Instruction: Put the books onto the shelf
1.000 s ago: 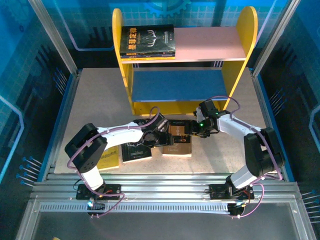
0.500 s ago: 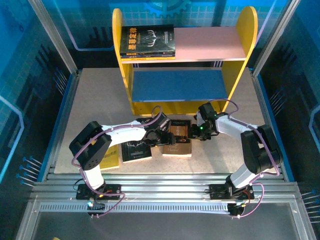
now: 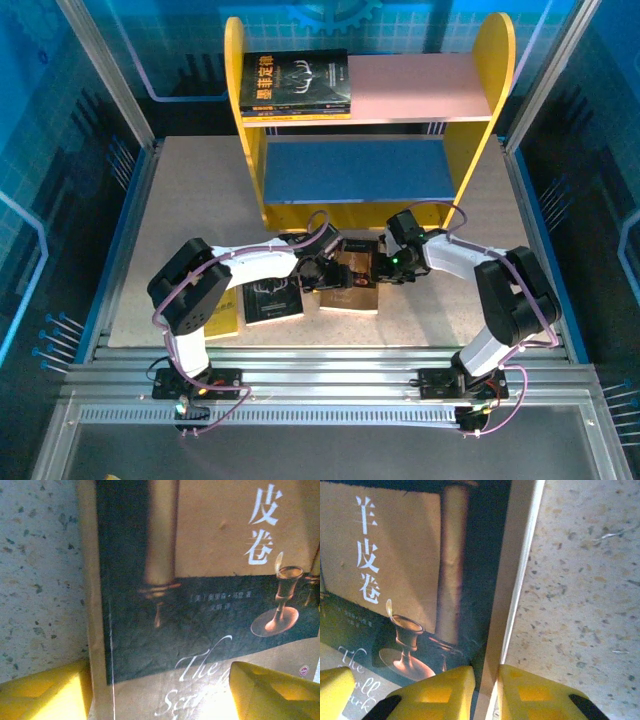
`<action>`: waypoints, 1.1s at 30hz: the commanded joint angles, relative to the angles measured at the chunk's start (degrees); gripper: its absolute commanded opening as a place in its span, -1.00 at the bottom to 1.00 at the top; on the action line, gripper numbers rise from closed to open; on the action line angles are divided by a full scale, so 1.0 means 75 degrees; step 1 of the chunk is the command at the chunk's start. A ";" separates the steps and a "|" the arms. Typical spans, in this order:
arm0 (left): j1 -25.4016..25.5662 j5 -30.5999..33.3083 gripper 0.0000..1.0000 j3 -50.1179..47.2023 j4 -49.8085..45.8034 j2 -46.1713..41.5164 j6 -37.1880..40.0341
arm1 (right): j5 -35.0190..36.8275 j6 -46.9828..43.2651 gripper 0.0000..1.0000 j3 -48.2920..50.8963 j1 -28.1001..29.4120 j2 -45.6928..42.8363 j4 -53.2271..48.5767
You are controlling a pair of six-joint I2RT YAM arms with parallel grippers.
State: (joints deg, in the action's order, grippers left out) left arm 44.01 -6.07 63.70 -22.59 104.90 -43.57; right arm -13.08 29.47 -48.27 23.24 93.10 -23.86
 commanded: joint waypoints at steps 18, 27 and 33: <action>-0.0066 -0.0398 0.33 0.0076 0.0637 -0.1149 0.0158 | -0.0405 0.0347 -0.57 0.0167 0.1025 0.0787 0.0642; -0.0055 -0.0189 0.23 0.0143 0.0312 -0.0987 0.0171 | -0.0926 0.0623 -0.22 0.0420 0.0935 0.0697 0.1223; -0.0051 0.0012 0.19 0.0223 0.0061 -0.0991 0.0260 | -0.0905 0.0565 -0.01 0.0413 0.0811 0.0683 0.1105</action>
State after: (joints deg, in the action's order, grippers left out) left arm 42.68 -5.61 63.81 -23.27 97.76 -43.38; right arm -16.78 33.63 -47.46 28.29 95.70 -13.26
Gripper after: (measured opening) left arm 0.599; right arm 0.487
